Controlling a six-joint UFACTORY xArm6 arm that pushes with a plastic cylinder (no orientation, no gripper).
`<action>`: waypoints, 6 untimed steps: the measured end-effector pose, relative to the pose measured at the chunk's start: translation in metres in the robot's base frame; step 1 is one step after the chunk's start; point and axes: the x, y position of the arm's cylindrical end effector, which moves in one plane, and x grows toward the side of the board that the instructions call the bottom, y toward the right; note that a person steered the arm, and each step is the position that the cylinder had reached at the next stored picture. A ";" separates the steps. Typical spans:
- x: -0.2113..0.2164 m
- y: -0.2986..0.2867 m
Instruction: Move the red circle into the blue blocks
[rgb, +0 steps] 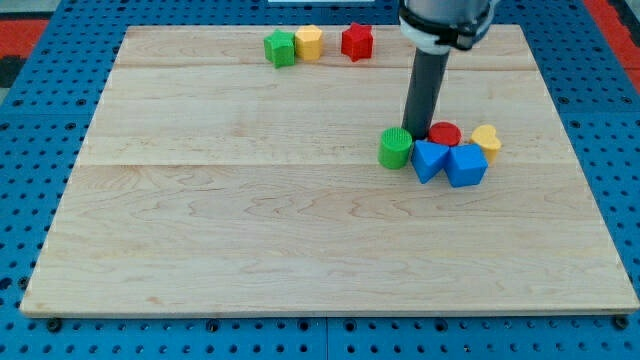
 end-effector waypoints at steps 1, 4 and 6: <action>0.024 0.002; -0.016 0.048; 0.036 0.063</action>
